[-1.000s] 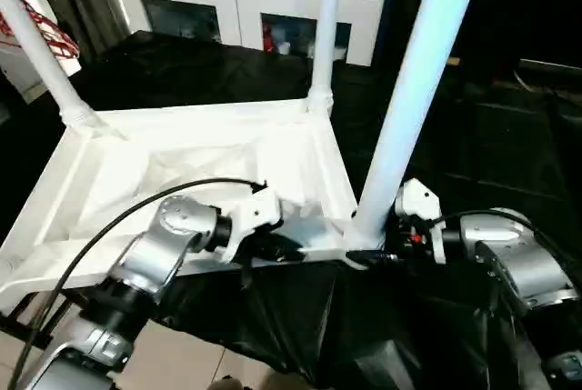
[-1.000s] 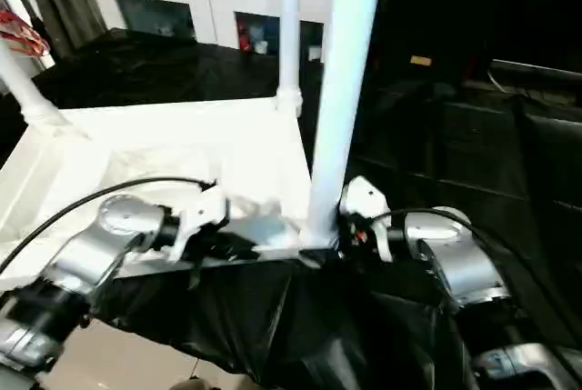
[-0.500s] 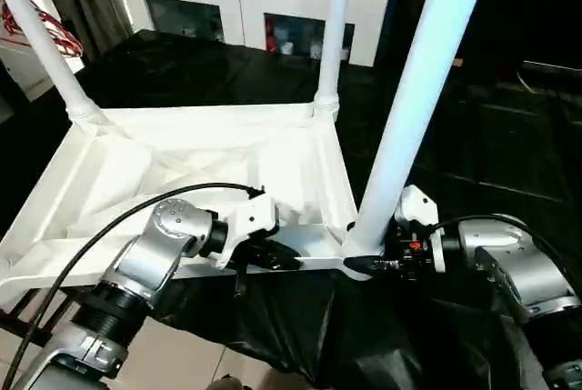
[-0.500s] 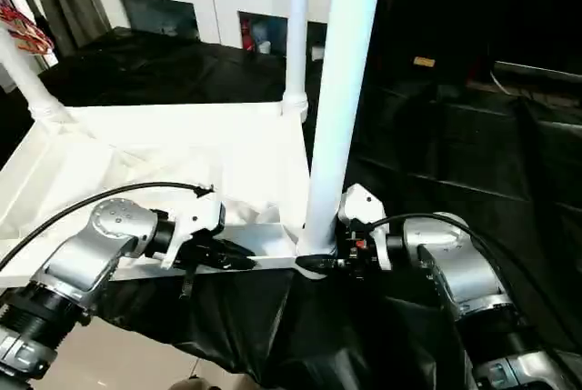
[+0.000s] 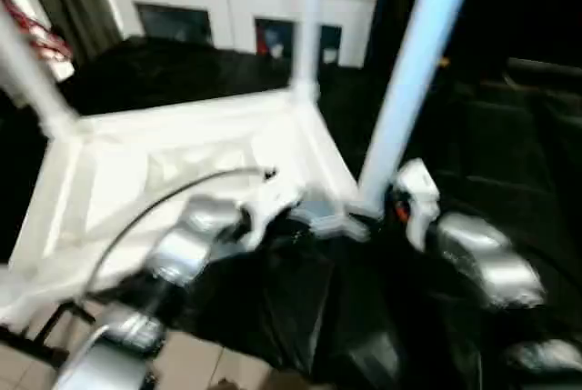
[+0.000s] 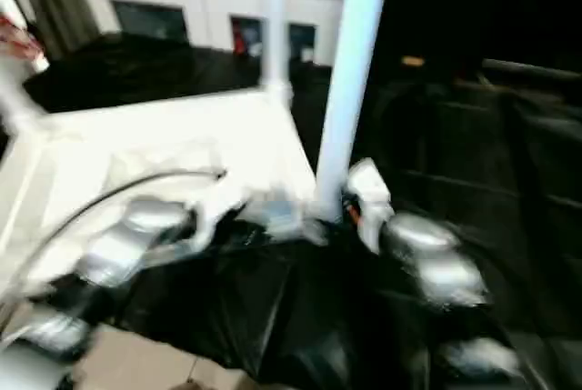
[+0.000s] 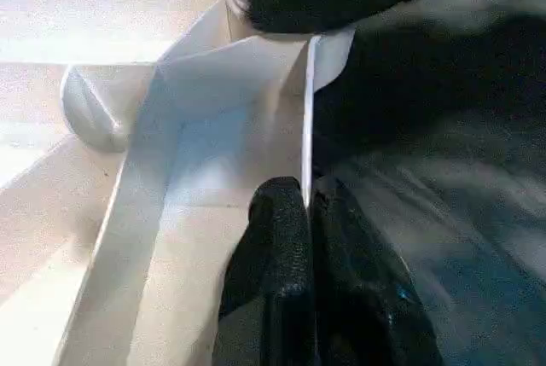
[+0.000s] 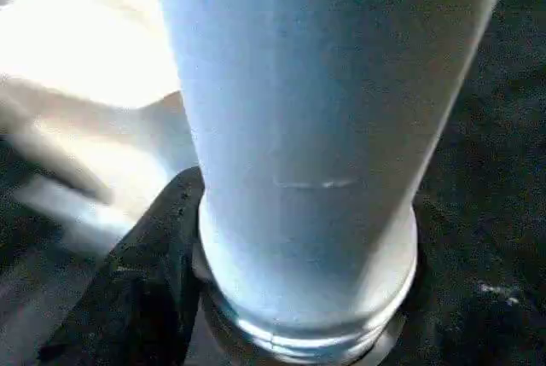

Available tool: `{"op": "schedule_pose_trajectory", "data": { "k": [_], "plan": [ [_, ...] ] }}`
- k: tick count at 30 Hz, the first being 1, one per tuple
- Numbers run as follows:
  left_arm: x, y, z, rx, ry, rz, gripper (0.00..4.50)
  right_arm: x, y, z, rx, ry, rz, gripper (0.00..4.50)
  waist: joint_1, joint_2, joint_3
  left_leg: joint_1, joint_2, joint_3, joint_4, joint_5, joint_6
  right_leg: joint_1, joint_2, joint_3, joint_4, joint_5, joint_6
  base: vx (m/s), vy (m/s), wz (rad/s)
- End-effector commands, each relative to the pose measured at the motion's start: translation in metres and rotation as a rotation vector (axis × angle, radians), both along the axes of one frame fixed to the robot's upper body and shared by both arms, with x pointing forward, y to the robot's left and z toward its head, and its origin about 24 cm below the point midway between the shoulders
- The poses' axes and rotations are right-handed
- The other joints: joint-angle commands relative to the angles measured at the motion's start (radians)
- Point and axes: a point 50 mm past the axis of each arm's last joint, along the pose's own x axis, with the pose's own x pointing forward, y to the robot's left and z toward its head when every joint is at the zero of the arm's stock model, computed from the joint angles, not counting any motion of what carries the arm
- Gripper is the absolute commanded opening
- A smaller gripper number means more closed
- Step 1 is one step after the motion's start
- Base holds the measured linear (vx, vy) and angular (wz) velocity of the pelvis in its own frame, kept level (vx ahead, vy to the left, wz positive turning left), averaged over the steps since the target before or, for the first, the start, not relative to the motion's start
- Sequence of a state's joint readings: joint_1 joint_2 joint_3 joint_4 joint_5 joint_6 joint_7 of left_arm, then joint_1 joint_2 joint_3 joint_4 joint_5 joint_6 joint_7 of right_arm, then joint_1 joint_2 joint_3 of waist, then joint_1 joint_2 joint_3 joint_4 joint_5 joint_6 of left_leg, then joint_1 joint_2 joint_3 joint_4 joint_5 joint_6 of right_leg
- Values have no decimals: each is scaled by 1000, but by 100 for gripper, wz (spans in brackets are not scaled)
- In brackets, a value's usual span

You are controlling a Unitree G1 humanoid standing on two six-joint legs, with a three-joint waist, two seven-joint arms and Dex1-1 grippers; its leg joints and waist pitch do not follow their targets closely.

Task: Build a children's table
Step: Rotate leg to tighten

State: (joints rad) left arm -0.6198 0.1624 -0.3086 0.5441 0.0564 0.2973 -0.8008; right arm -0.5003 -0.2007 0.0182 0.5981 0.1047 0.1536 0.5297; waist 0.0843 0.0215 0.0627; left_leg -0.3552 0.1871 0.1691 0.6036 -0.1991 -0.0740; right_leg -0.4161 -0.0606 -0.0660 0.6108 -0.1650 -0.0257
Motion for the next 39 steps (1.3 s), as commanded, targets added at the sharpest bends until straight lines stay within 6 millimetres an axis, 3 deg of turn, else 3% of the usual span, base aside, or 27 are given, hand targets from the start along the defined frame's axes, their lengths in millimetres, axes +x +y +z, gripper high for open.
{"op": "schedule_pose_trajectory", "data": {
  "k": [1, 5, 6, 9, 18, 28, 34, 39],
  "plan": [
    [15, -10, 18, -37, -104, 111, 0, 1, 23, -16, -5, 50, -82, 273, 2, -19, -75, -1, 23, -6, -66, -133, 32, 60, -77, 43, -96, -382, -136, 0, 0, 0],
    [15, -22, 21, -55, -126, 88, 0, 6, 40, -10, 75, 22, -100, 273, 8, -17, -79, -6, 27, -7, -66, -103, 51, 63, -77, 45, -81, -277, -161, 0, 0, 0],
    [14, -24, 21, -56, -132, 69, 0, 6, 44, -8, 109, 14, -88, 328, 9, -16, -79, -6, 27, -6, -66, -99, 56, 62, -78, 46, -79, -259, -168, 0, 0, 0],
    [8, -26, 21, -76, -136, 4, 0, 8, 45, -1, 172, -2, -68, 345, 10, -13, -81, -10, 28, -6, -64, -82, 82, 67, -80, 45, -73, -204, -188, 0, 0, 0],
    [0, -12, 19, -94, -133, -96, 0, 6, 21, 8, 38, -65, 56, 434, 6, -13, -76, -7, 29, -5, -66, -116, 73, 65, -79, 44, -82, -276, -176, 0, 0, 0],
    [-20, 10, 18, -105, -64, -321, 0, -10, -11, 24, -43, -87, 338, 434, 15, -10, -75, -6, 36, -4, -64, -117, 97, 63, -76, 46, -72, -201, -210, 0, 0, 0],
    [-31, 25, 18, -126, 0, -420, 0, -35, -18, 32, -22, -15, 601, 434, 25, -16, -71, -4, 37, -3, -66, -145, 91, 63, -77, 45, -85, -325, -165, 0, 0, 0],
    [-38, 32, 19, -125, 33, -468, 0, -46, -25, 30, -55, 49, 712, 434, 30, -18, -69, -3, 39, -3, -68, -149, 83, 56, -76, 46, -84, -347, -163, 0, 0, 0]
  ]
}}
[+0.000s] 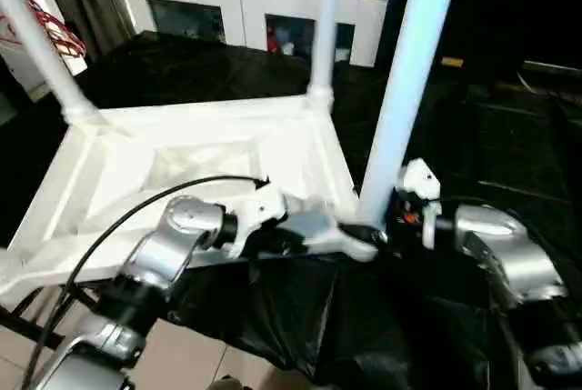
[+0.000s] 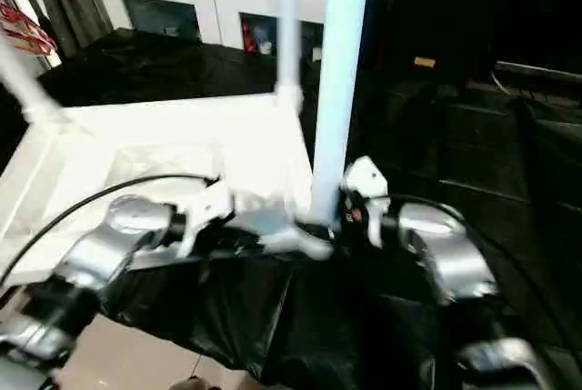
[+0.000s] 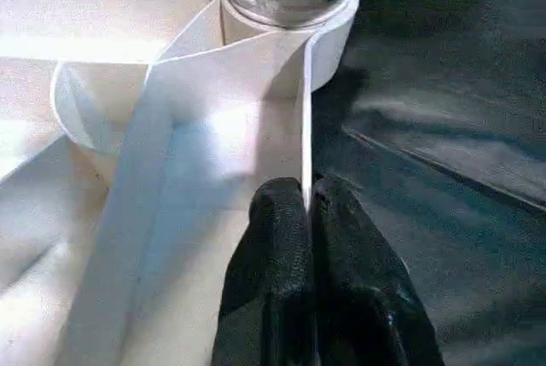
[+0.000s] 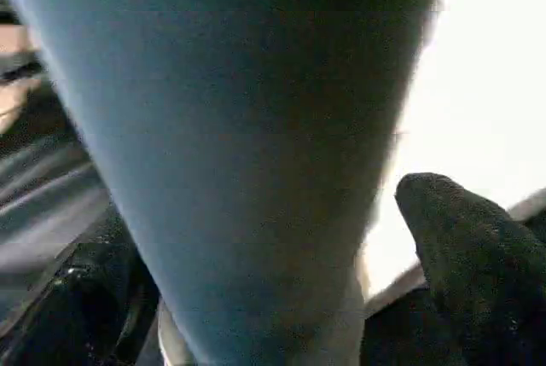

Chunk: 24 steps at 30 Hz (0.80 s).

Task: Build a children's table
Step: Rotate leg to tighten

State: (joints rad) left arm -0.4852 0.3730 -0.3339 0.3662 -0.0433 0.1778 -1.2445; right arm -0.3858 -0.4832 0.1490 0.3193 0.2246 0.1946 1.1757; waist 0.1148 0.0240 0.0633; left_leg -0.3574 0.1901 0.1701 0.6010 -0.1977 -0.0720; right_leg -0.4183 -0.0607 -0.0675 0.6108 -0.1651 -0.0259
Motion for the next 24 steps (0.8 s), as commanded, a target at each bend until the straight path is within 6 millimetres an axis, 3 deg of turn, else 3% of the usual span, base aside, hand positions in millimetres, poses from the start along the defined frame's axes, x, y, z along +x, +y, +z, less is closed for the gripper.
{"op": "schedule_pose_trajectory", "data": {
  "k": [1, 9, 17, 24],
  "plan": [
    [-2, -11, 17, -103, -33, -74, 0, -3, 1, 3, -15, 1, 44, 434, -1, -21, -70, -2, 35, -4, -65, -152, 80, 60, -76, 47, -85, -351, -160, 0, 0, 0],
    [-4, -10, 16, -91, -31, -81, 0, -9, 1, 1, -59, 18, 102, 434, 0, -24, -74, -5, 34, -5, -63, -119, 84, 62, -76, 47, -81, -329, -151, 0, 0, 0],
    [-4, -9, 15, -88, -33, -79, 0, -8, 3, 2, -55, 16, 105, 352, -1, -24, -73, -4, 32, -5, -62, -126, 81, 61, -76, 46, -84, -344, -149, 0, 0, 0],
    [-5, -7, 14, -80, -26, -73, 0, -10, 3, 1, -47, 37, 115, 314, 0, -25, -74, -5, 33, -4, -61, -115, 85, 62, -75, 46, -80, -323, -155, 0, 0, 0]
  ]
}}
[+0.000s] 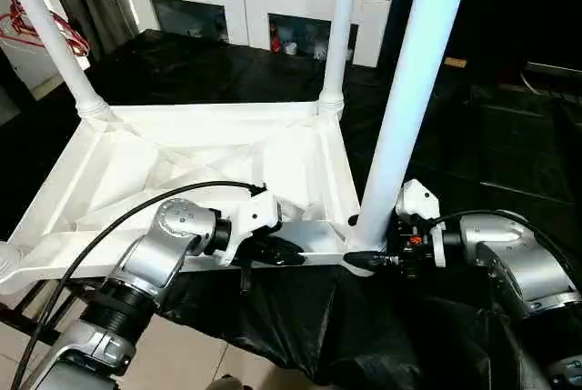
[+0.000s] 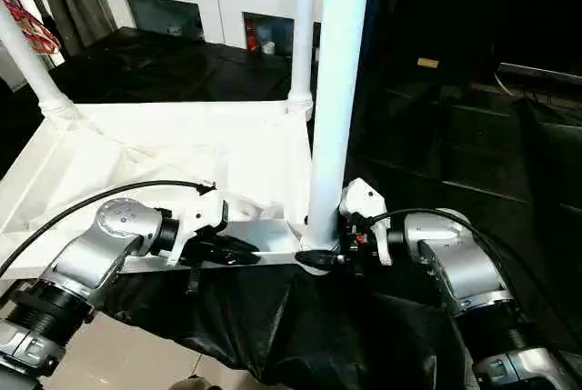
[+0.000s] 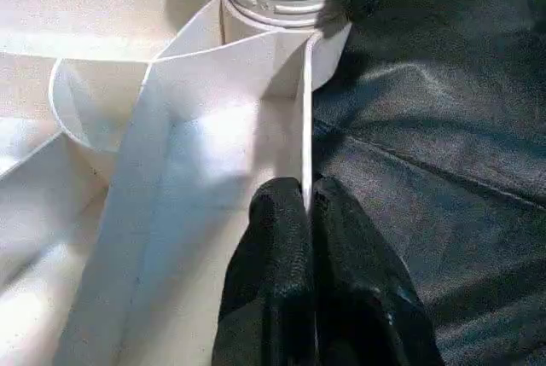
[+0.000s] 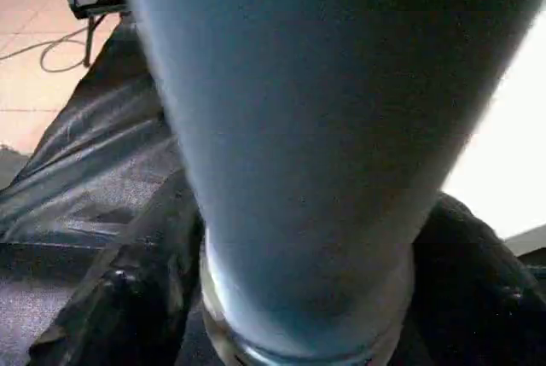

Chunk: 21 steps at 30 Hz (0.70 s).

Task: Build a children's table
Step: Rotate leg to tighten

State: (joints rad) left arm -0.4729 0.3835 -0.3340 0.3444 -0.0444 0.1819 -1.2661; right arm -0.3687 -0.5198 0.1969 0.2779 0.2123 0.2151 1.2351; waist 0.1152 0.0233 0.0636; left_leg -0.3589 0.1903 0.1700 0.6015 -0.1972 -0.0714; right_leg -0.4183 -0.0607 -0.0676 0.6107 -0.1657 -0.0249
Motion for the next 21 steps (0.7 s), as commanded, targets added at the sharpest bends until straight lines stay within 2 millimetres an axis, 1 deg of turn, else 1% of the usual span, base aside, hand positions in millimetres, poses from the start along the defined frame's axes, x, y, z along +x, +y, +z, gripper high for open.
{"op": "schedule_pose_trajectory", "data": {
  "k": [1, 2, 3, 6, 7, 8, 9, 10, 11, 12, 13, 14, 15, 16, 17, 18, 19, 20, 21],
  "plan": [
    [-2, -9, 14, -84, -32, -53, 0, -1, 2, 3, 6, 1, 24, 298, 0, -23, -74, -2, 33, -4, -62, -116, 84, 61, -76, 46, -80, -321, -157, 0, 0, 0],
    [-2, -9, 14, -83, -31, -52, 0, -2, 2, 3, 8, 6, 24, 298, 0, -24, -74, -4, 33, -5, -62, -116, 84, 62, -75, 46, -79, -321, -157, 0, 0, 0],
    [-1, -8, 14, -83, -32, -46, 0, -2, 2, 2, 9, 10, 22, 282, 0, -23, -74, -2, 33, -5, -62, -119, 82, 61, -76, 46, -80, -325, -156, 0, 0, 0],
    [1, -9, 14, -83, -43, -16, 0, -2, 3, -1, 18, 9, -4, 277, 0, -22, -75, -3, 33, -5, -62, -117, 81, 62, -76, 46, -80, -319, -157, 0, 0, 0],
    [7, -10, 12, -69, -66, 37, 0, 2, 5, -3, 31, 2, -70, 275, -2, -22, -75, -4, 32, -5, -62, -116, 80, 61, -75, 46, -80, -317, -157, 0, 0, 0],
    [20, -16, 10, -46, -102, 164, 0, 16, 9, -11, 44, -24, -250, 275, -6, -23, -73, -5, 30, -4, -62, -120, 74, 58, -74, 45, -82, -331, -154, 0, 0, 0],
    [26, -19, 10, -41, -116, 218, 0, 23, 11, -16, 41, -34, -339, 274, -9, -23, -70, 0, 24, -3, -62, -136, 54, 57, -74, 41, -94, -391, -138, 0, 0, 0],
    [26, -19, 10, -41, -116, 218, 0, 23, 11, -16, 41, -34, -339, 274, -10, -25, -73, -2, 24, -7, -65, -131, 38, 64, -78, 40, -92, -413, -127, 0, 0, 0],
    [29, -21, 10, -40, -121, 246, 0, 26, 12, -18, 37, -40, -388, 273, -11, -26, -75, -4, 25, -9, -66, -127, 36, 67, -79, 40, -90, -406, -123, 0, 0, 0],
    [34, -27, 11, -39, -131, 296, 0, 32, 15, -23, 34, -22, -472, 273, -18, -25, -71, -2, 27, -8, -67, -140, 37, 60, -76, 41, -93, -405, -122, 0, 0, 0],
    [42, -34, 13, -41, -145, 368, 0, 37, 21, -28, 45, -15, -538, 273, -20, -24, -71, 4, 24, -5, -65, -149, 40, 56, -74, 40, -96, -414, -122, 0, 0, 0],
    [48, -40, 15, -45, -154, 430, 0, 41, 28, -31, 54, -9, -598, 273, -25, -23, -70, 7, 18, -3, -62, -162, 33, 55, -76, 41, -101, -445, -121, 0, 0, 0],
    [55, -50, 17, -50, -171, 496, 0, 46, 42, -33, 87, -4, -678, 273, -23, -24, -76, 3, 19, -8, -64, -142, 29, 66, -79, 41, -97, -428, -119, 0, 0, 0],
    [55, -50, 17, -50, -171, 496, 0, 46, 42, -33, 87, -4, -678, 273, -23, -24, -76, 3, 19, -8, -64, -142, 29, 66, -79, 41, -97, -428, -119, 0, 0, 0],
    [56, -54, 18, -53, -178, 504, 0, 47, 47, -33, 104, -1, -702, 273, -23, -22, -76, 4, 22, -7, -64, -133, 35, 61, -77, 42, -94, -380, -129, 0, 0, 0],
    [56, -55, 19, -55, -180, 508, 0, 48, 49, -33, 109, 0, -709, 273, -21, -22, -79, 0, 24, -9, -64, -118, 42, 66, -78, 44, -86, -327, -141, 0, 0, 0],
    [57, -61, 20, -65, -183, 513, 0, 49, 59, -32, 132, -7, -720, 273, -21, -22, -80, 0, 25, -8, -64, -110, 47, 65, -77, 44, -83, -300, -148, 0, 0, 0],
    [56, -65, 20, -71, -186, 498, 0, 48, 64, -31, 168, 7, -714, 273, -21, -20, -81, 0, 25, -6, -62, -103, 53, 64, -77, 46, -81, -263, -164, 0, 0, 0],
    [56, -65, 20, -71, -186, 498, 0, 48, 64, -31, 168, 7, -714, 328, -19, -21, -83, -3, 24, -6, -62, -89, 63, 69, -78, 46, -77, -234, -173, 0, 0, 0]
  ]
}}
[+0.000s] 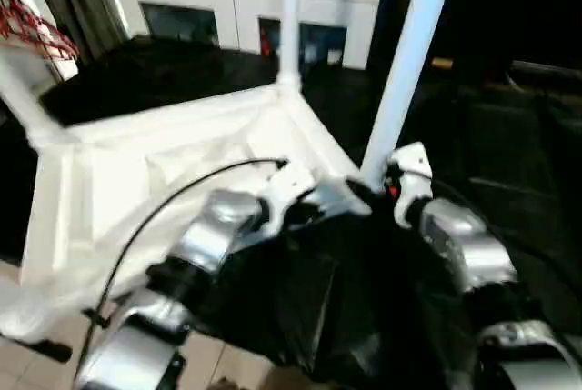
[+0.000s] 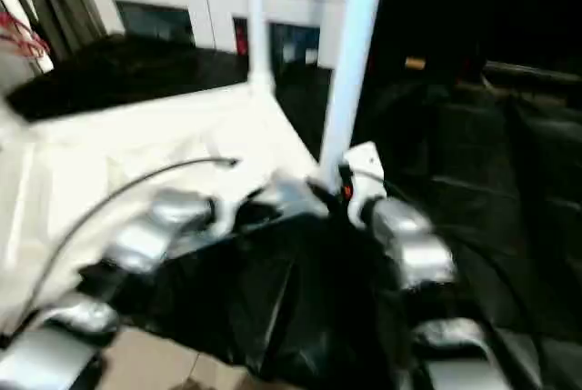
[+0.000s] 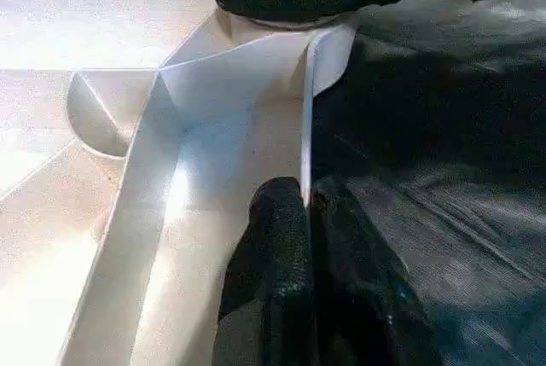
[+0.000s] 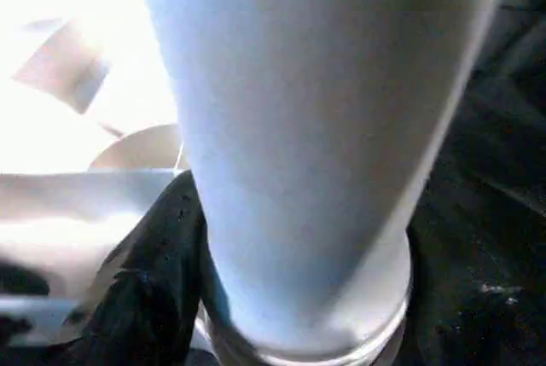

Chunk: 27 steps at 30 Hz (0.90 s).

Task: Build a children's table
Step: Rotate leg to tighten

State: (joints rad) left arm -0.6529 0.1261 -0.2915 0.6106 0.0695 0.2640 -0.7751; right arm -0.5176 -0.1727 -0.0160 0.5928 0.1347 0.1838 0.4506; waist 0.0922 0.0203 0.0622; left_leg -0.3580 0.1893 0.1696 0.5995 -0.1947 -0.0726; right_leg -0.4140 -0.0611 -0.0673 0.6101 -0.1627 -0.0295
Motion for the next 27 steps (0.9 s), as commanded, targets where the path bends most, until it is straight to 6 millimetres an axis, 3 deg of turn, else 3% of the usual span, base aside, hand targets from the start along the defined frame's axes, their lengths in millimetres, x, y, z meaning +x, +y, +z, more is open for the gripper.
{"op": "schedule_pose_trajectory", "data": {
  "k": [1, 5, 9, 16, 21, 27],
  "plan": [
    [11, -13, 23, -72, -103, 64, 0, -10, 41, -10, 76, 52, 146, 342, 4, -18, -81, -4, 25, -5, -60, -92, 64, 65, -78, 45, -76, -237, -169, 0, 0, 0],
    [5, -17, 22, -90, -102, -9, 0, -9, 43, -7, 109, 39, 172, 378, 3, -16, -78, -6, 27, -6, -62, -102, 73, 65, -78, 43, -79, -251, -174, 0, 0, 0],
    [2, -7, 19, -85, -96, -55, 0, -9, 28, -2, 18, -15, 227, 411, 1, -15, -76, -6, 27, -6, -62, -119, 67, 66, -79, 44, -82, -288, -162, 0, 0, 0],
    [-11, 9, 21, -117, -70, -222, 0, -15, -6, 14, -36, -50, 396, 411, 6, -15, -80, -8, 30, -4, -57, -91, 97, 67, -78, 46, -73, -217, -187, 0, 0, 0],
    [-19, 21, 20, -94, -46, -328, 0, -26, -17, 19, -90, -29, 554, 411, 15, -11, -76, -3, 36, -4, -58, -118, 97, 60, -77, 44, -77, -256, -190, 0, 0, 0],
    [-30, 34, 21, -95, 1, -424, 0, -42, -26, 22, -117, 36, 725, 411, 27, -12, -78, -4, 39, -3, -56, -111, 102, 59, -76, 45, -68, -217, -202, 0, 0, 0]
  ]
}}
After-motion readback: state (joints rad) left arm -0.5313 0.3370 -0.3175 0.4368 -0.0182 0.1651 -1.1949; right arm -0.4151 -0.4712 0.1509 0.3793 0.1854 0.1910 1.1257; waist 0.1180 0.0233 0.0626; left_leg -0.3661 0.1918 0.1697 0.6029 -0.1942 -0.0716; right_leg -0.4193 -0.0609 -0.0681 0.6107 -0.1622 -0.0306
